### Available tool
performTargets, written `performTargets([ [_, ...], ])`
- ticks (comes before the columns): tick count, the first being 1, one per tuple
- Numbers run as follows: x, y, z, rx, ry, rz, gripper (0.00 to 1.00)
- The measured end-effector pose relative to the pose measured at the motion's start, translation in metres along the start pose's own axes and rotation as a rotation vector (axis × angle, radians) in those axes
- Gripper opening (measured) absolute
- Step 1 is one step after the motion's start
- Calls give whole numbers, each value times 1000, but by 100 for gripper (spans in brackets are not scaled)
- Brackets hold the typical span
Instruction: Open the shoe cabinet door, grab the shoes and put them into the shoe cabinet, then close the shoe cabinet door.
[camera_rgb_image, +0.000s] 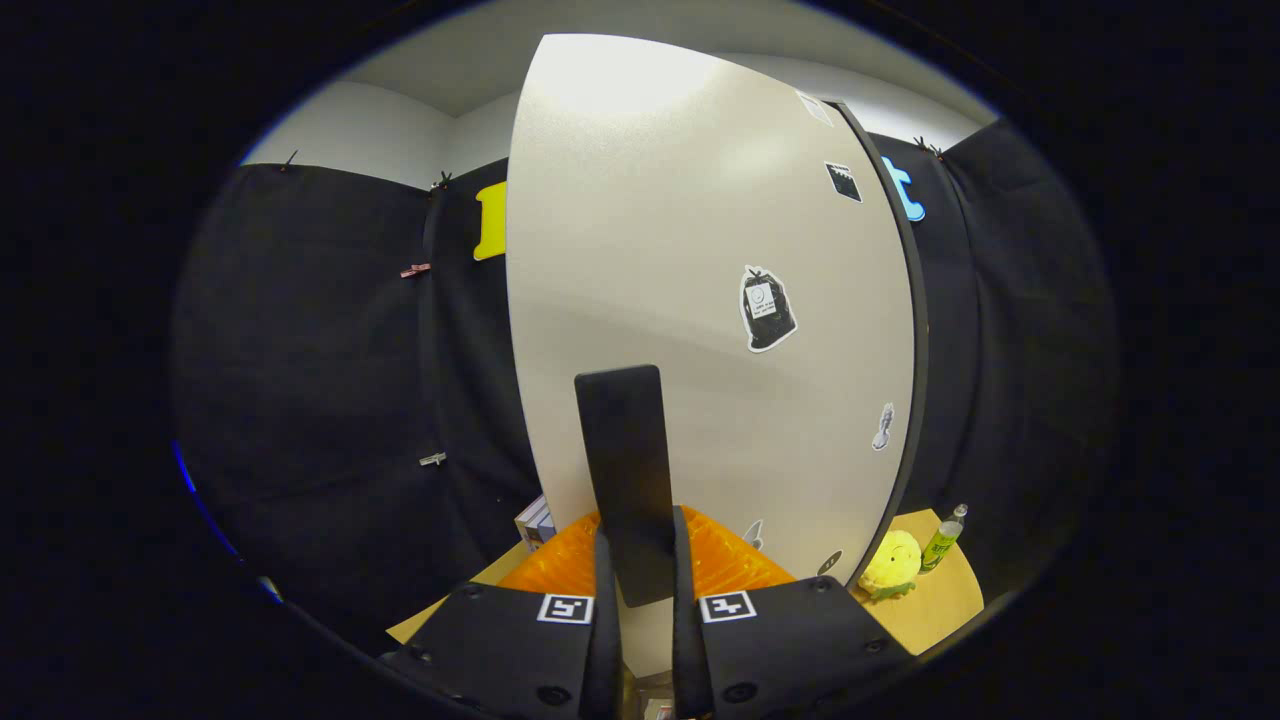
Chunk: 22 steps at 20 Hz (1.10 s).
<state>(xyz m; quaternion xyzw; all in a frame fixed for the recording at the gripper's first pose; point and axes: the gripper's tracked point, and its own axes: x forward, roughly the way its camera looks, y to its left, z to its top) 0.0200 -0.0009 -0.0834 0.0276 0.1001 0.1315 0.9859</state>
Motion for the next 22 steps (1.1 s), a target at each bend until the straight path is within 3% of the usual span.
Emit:
performTargets([
  [6,-40,-32,4,-8,18,25,24],
  [22,-107,-102,19,65,3,-66,23],
])
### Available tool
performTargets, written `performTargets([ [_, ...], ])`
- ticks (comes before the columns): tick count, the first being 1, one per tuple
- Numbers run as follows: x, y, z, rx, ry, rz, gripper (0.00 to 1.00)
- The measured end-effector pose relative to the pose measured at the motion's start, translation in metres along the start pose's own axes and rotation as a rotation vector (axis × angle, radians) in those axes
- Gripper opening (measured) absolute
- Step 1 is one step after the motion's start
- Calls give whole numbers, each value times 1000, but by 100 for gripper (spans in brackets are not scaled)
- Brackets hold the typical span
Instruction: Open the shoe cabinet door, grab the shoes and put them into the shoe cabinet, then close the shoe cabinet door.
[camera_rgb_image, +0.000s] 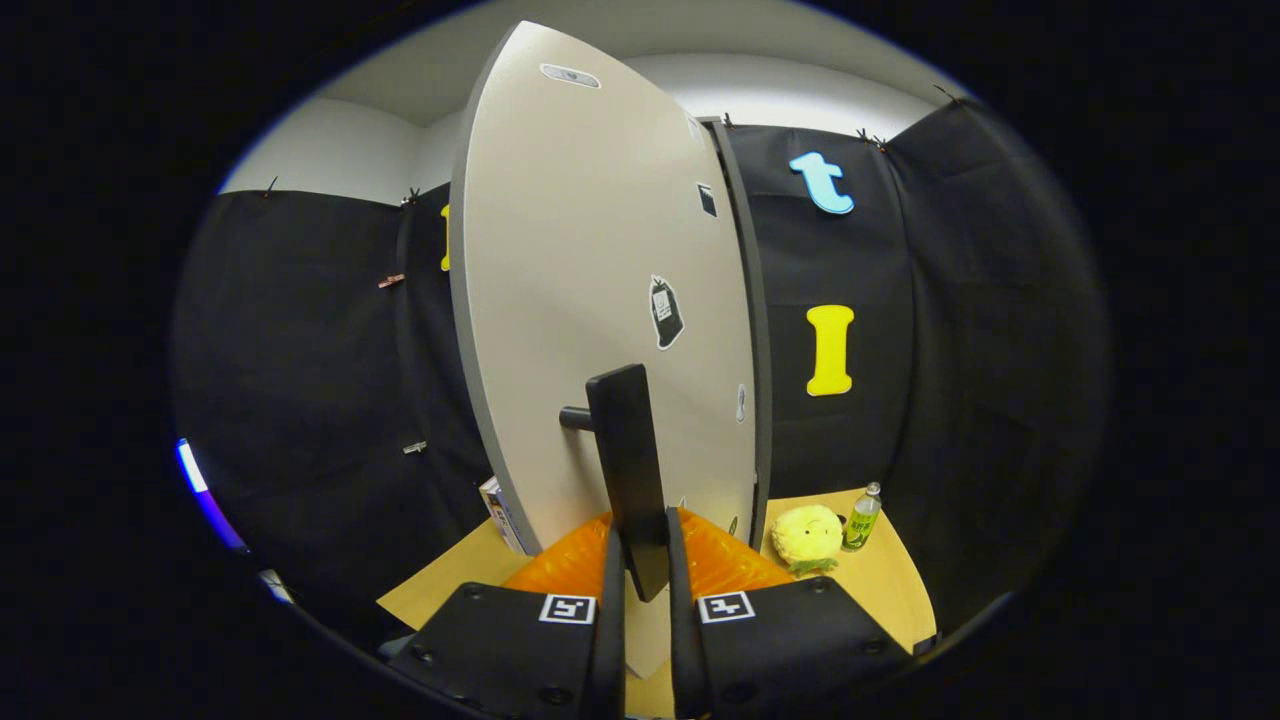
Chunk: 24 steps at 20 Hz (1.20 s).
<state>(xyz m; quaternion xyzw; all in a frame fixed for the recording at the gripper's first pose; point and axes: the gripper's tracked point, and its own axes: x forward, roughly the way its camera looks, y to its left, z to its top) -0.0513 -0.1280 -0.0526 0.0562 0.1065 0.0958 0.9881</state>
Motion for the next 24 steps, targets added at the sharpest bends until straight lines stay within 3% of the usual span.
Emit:
performTargets([
  [7,-59,-18,38,-24,-107,-77,17],
  [14,-65,-15,34,-21,-83,-48,17],
  [17,-62,-6,16,-20,-38,-17,17],
  [24,-12,63,-73,-50,128,65,17],
])
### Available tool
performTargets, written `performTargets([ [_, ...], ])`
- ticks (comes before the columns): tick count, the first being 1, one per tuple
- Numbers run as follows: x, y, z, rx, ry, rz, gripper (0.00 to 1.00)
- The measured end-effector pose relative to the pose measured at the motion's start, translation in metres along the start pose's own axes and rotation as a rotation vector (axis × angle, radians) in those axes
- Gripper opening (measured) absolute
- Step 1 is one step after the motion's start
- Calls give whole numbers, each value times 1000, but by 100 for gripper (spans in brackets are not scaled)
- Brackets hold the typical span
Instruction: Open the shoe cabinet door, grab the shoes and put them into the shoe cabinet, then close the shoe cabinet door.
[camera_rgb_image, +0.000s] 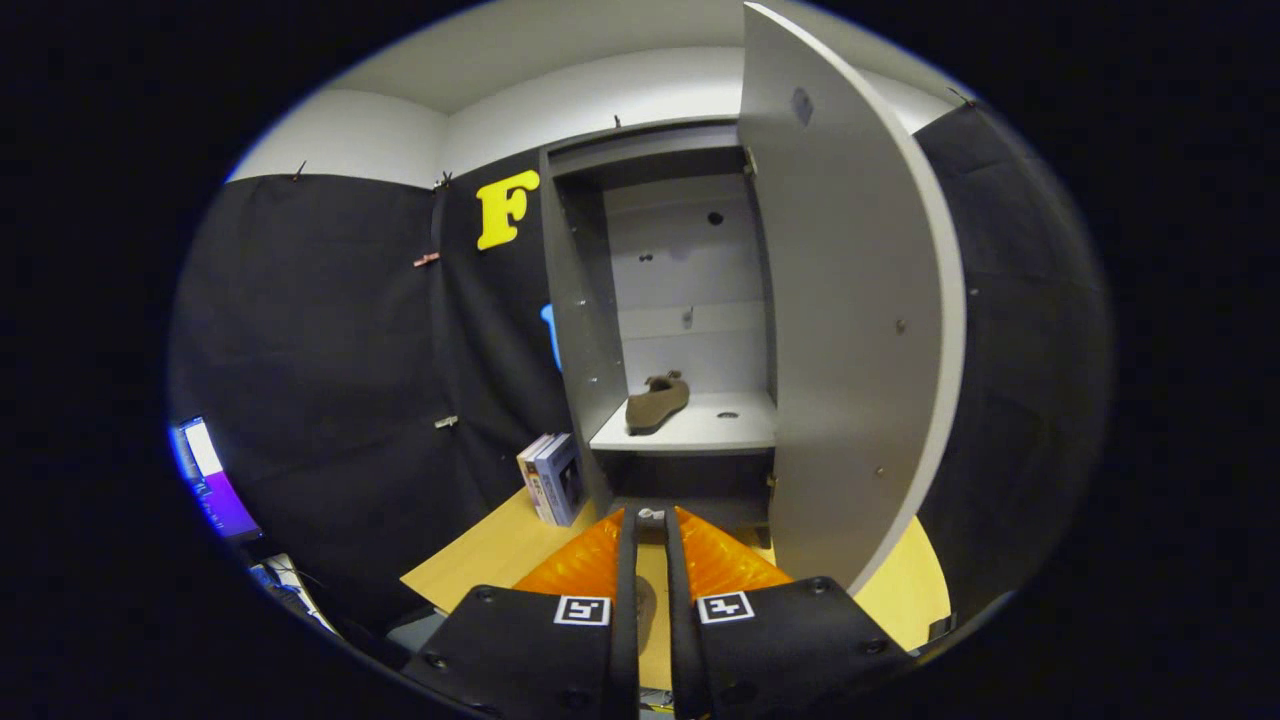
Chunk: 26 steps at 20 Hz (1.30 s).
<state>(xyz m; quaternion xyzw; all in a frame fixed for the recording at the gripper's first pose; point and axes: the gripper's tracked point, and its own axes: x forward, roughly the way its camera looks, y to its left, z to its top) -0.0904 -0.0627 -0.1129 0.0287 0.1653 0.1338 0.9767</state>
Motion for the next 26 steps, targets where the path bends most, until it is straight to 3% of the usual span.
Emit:
performTargets([
  [6,69,48,-81,-7,177,19,17],
  [16,177,57,-250,63,543,-126,17],
  [26,200,31,-376,92,787,-231,17],
])
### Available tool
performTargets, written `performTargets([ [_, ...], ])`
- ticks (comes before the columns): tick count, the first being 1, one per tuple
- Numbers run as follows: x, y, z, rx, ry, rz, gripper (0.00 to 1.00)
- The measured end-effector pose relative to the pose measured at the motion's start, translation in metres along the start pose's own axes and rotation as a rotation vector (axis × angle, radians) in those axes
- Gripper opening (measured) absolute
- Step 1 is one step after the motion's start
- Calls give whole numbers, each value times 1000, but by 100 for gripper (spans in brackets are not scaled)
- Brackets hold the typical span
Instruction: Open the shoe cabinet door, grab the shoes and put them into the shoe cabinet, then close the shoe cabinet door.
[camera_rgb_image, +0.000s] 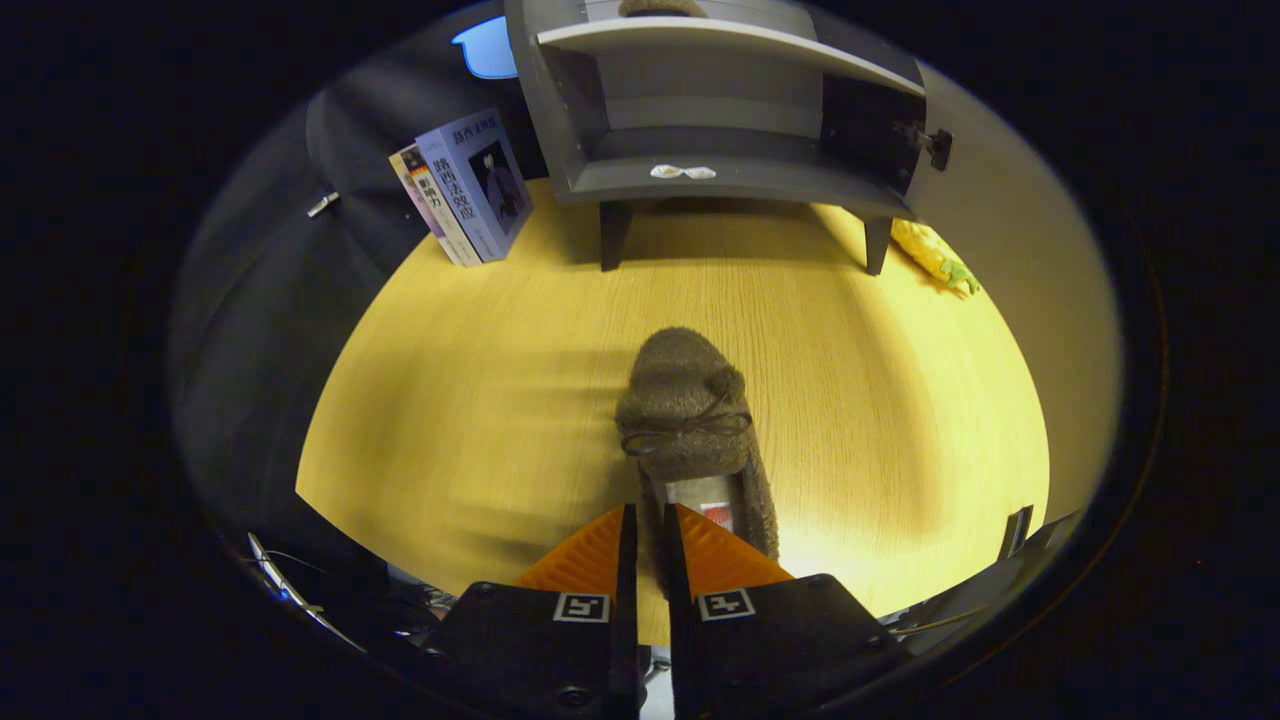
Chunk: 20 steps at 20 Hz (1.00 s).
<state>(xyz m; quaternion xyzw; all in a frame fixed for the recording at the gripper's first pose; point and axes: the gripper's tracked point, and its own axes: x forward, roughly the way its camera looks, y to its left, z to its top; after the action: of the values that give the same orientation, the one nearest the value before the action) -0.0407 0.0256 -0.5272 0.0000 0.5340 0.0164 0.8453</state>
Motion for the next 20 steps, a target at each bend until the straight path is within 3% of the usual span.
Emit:
performTargets([
  [8,43,1,-6,-14,35,3,22],
  [20,77,3,33,-32,-139,21,22],
])
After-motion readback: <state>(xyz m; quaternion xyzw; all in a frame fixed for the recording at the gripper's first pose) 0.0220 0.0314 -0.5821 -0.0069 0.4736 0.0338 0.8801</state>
